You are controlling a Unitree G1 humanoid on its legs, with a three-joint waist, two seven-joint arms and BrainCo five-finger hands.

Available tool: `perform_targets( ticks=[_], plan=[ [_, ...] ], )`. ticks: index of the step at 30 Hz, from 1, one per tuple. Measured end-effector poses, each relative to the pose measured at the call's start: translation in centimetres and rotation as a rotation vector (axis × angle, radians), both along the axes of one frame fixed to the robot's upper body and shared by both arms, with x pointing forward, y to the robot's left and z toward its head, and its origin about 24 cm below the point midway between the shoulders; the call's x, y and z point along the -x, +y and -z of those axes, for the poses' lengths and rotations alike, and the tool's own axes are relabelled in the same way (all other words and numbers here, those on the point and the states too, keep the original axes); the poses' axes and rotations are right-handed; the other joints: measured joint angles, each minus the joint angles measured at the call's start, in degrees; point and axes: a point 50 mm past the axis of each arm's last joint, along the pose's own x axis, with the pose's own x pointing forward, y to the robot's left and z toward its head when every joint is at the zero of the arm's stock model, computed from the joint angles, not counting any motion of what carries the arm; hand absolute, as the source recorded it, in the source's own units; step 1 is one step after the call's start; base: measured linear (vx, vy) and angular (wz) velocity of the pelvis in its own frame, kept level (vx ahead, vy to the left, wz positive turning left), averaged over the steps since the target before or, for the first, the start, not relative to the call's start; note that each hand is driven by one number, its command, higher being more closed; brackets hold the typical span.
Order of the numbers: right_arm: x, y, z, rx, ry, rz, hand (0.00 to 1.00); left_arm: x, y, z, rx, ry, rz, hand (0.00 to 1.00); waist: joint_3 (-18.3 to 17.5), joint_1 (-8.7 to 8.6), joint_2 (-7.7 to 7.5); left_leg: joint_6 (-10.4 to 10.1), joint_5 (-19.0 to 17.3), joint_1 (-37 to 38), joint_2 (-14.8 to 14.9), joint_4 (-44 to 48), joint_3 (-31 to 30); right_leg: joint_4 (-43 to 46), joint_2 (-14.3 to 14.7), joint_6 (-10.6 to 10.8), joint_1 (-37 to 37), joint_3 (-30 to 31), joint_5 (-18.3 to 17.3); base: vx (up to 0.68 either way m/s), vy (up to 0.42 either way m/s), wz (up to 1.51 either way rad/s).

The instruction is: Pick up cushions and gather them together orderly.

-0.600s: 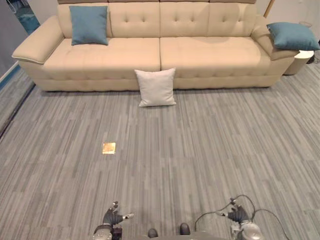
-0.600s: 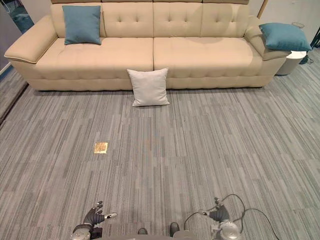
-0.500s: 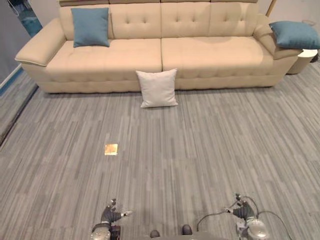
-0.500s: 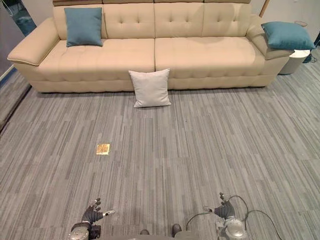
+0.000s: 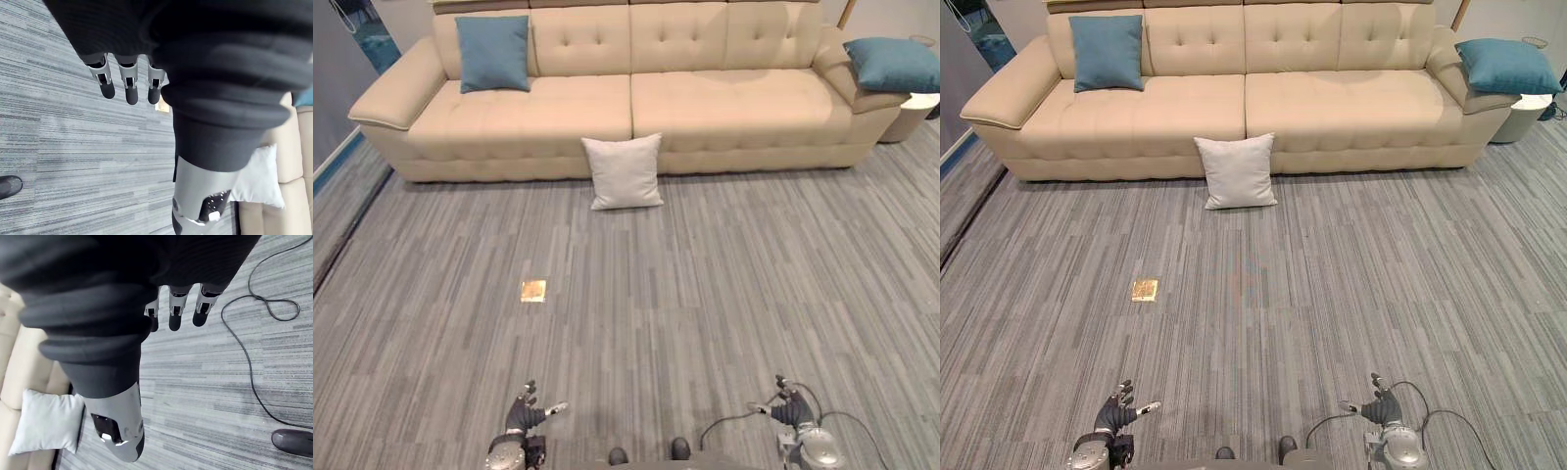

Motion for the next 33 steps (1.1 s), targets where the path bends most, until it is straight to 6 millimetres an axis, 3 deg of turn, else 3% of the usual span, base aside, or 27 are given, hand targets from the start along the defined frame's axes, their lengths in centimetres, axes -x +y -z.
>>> perform_targets(
  ticks=[5, 7, 9, 10, 11, 12, 13, 15, 18, 19, 20, 21, 22, 23, 25, 26, 27, 28, 29, 31, 33],
  plan=[
    [-0.4, 0.7, 0.3, -0.046, -0.012, 0.030, 0.00, -0.6, 0.0, -0.4, 0.003, -0.028, -0.004, 0.00, 0.4, -0.02, -0.67, 0.8, -1.0, -3.5, 0.0, 2.1, 0.6, 2.1, -0.1, 0.4, -3.7, 0.5, -1.0, 0.02, 0.008, -0.04],
    [-0.7, 0.8, 0.4, -0.056, -0.009, 0.039, 0.00, -0.9, 0.0, -0.6, 0.001, -0.049, -0.006, 0.00, 0.5, 0.25, -0.86, 1.3, -2.7, -4.6, -0.1, 4.2, 1.8, 5.8, -0.3, 0.8, -5.9, 1.4, -3.3, 0.06, 0.026, -0.22],
    [-1.0, 0.8, 0.3, -0.066, -0.019, 0.048, 0.00, -1.1, 0.0, -0.8, 0.008, -0.063, -0.018, 0.00, 0.7, 0.71, -0.97, 1.7, -5.2, -5.1, -0.5, 6.6, 2.8, 11.4, -0.9, 2.2, -8.2, 2.1, -6.6, 0.08, 0.040, -0.28],
    [-1.1, 0.8, 0.3, -0.073, -0.023, 0.057, 0.00, -1.3, -0.1, -0.9, 0.009, -0.072, -0.015, 0.00, 0.9, 0.78, -0.90, 2.4, -7.3, -4.6, -0.8, 7.7, 3.5, 16.7, -1.7, 4.8, -9.8, 2.0, -8.6, 0.09, 0.064, -0.29],
    [-1.2, 0.9, 0.3, -0.077, -0.023, 0.052, 0.00, -1.6, -0.1, -1.0, 0.008, -0.079, -0.012, 0.00, 1.7, 0.77, -0.68, 2.9, -8.4, -3.2, -1.0, 7.6, 3.6, 26.1, -2.1, 5.6, -13.2, 0.6, -9.1, 0.13, 0.081, -0.23],
    [-1.4, 1.1, 0.3, -0.080, -0.027, 0.043, 0.00, -1.8, -0.1, -1.1, 0.005, -0.085, -0.007, 0.00, 2.3, 0.59, -0.57, 3.4, -8.7, -1.7, -1.2, 7.5, 3.4, 31.4, -2.7, 5.8, -15.6, -0.8, -9.4, 0.26, 0.078, -0.03],
    [-1.0, 1.4, 0.5, -0.088, -0.016, 0.043, 0.00, -2.2, -0.1, -1.3, -0.003, -0.091, 0.013, 0.00, 3.3, -0.20, -0.65, 4.3, -9.7, 1.1, -1.4, 7.5, 3.0, 38.3, -4.1, 4.5, -18.5, -4.0, -11.3, 0.29, 0.066, 0.09],
    [-0.9, 1.3, 0.5, -0.087, -0.012, 0.044, 0.00, -2.7, -0.1, -1.5, -0.007, -0.102, 0.026, 0.00, 3.6, -0.23, -0.19, 3.6, -10.7, 2.6, -1.2, 7.5, 2.7, 37.7, -4.4, 3.2, -21.7, -6.5, -12.3, 0.29, 0.045, 0.09],
    [-1.0, 1.2, 0.4, -0.087, -0.019, 0.050, 0.00, -5.0, -0.3, -2.3, -0.011, -0.157, 0.054, 0.00, 5.8, -2.12, 0.68, 2.9, -11.6, 5.4, 1.0, 6.1, -0.6, 25.0, -2.9, 2.6, -25.7, -9.4, -9.1, 0.47, -0.036, 0.61],
    [-1.0, 1.2, 0.4, -0.086, -0.018, 0.050, 0.00, -5.5, -0.4, -2.6, -0.011, -0.172, 0.062, 0.00, 6.4, -3.43, 0.35, 1.5, -11.7, 7.3, 1.7, 4.6, -2.2, 17.4, -1.7, 2.5, -26.3, -9.3, -4.7, 0.54, -0.107, 0.79],
    [-0.7, 1.2, 0.5, -0.086, -0.011, 0.050, 0.00, -5.7, -0.4, -2.6, -0.012, -0.175, 0.064, 0.00, 6.5, -3.64, 0.04, -0.2, -12.6, 9.1, 1.8, 4.2, -3.2, 12.8, -1.7, 1.7, -26.9, -8.4, -0.6, 0.72, -0.169, 0.70],
    [-0.5, 1.1, 0.5, -0.083, -0.009, 0.052, 0.00, -5.6, -0.5, -2.6, -0.011, -0.174, 0.064, 0.00, 6.3, -3.75, -0.54, -1.3, -13.3, 10.2, 1.9, 4.3, -3.6, 13.3, -1.7, 0.7, -27.3, -7.7, 2.9, 0.52, -0.143, 0.55],
    [-0.1, 0.9, 0.6, -0.079, -0.001, 0.055, 0.00, -5.5, -0.6, -2.5, -0.007, -0.167, 0.062, 0.00, 6.2, -3.87, -0.65, -2.7, -14.1, 11.0, 2.6, 5.2, -4.4, 16.6, -1.9, -2.6, -27.6, -7.7, 7.7, 0.63, -0.201, 0.28],
    [-0.7, 0.9, 0.3, -0.078, -0.018, 0.053, 0.00, -5.6, -0.7, -2.4, -0.002, -0.166, 0.063, 0.00, 6.4, -3.66, 0.32, -4.3, -13.6, 10.4, 3.7, 7.8, -4.5, 21.1, -1.8, -3.8, -28.8, -8.7, 4.2, 0.61, -0.232, 0.31],
    [-1.4, 1.0, 0.0, -0.079, -0.045, 0.041, 0.00, -5.4, -1.0, -2.2, 0.009, -0.160, 0.058, 0.00, 6.9, -3.57, 0.73, -10.2, -8.8, 4.6, 5.1, 23.6, -4.2, 23.7, -2.1, -4.3, -26.2, -9.5, -1.8, 0.62, -0.262, 0.29],
    [-1.5, 1.0, -0.2, -0.076, -0.054, 0.037, 0.00, -5.1, -1.5, -2.0, 0.025, -0.152, 0.050, 0.00, 7.5, -3.38, 1.46, -10.3, -1.5, -0.6, 7.4, 38.9, -4.1, 22.2, -1.4, -5.0, -20.8, -10.2, -3.9, 0.74, -0.298, 0.19],
    [-2.0, 1.5, -0.4, -0.079, -0.071, 0.011, 0.00, -4.4, -1.7, -1.7, 0.035, -0.140, 0.040, 0.00, 7.5, -2.89, 1.54, -9.5, -1.6, -4.9, 11.0, 51.4, -2.2, 20.2, -0.2, -5.9, -15.4, -10.2, -5.2, 0.73, -0.278, 0.05],
    [-2.3, 1.8, -0.7, -0.087, -0.091, 0.002, 0.00, -4.1, -1.8, -1.6, 0.039, -0.135, 0.037, 0.00, 7.6, -2.63, 1.41, -8.4, -2.4, -6.6, 12.5, 55.9, -0.6, 18.9, 0.4, -6.3, -12.7, -9.9, -5.6, 0.67, -0.232, -0.23],
    [-3.0, 2.3, -1.3, -0.106, -0.140, 0.006, 0.00, -4.0, -2.0, -1.6, 0.047, -0.137, 0.036, 0.00, 7.9, -1.34, 0.45, -5.8, -4.0, -10.2, 14.0, 60.9, 2.1, 16.2, 0.5, -6.5, -7.8, -8.9, -7.0, 0.42, -0.125, -0.26],
    [-3.7, 2.5, -1.9, -0.111, -0.186, 0.004, 0.00, -4.3, -2.6, -1.9, 0.062, -0.162, 0.039, 0.00, 8.0, 0.10, -0.06, -4.3, -5.0, -16.1, 15.4, 60.7, 5.7, 12.7, 0.5, -6.5, -3.0, -7.7, -8.1, 0.47, -0.093, -0.30],
    [-4.0, 2.4, -2.2, -0.111, -0.196, 0.002, 0.00, -4.5, -2.8, -2.0, 0.067, -0.172, 0.041, 0.00, 8.0, 1.00, -0.02, -3.2, -5.7, -22.4, 15.2, 54.2, 7.5, 9.4, 0.4, -6.1, 1.2, -7.2, -9.0, 0.46, -0.019, -0.17]
  ],
)
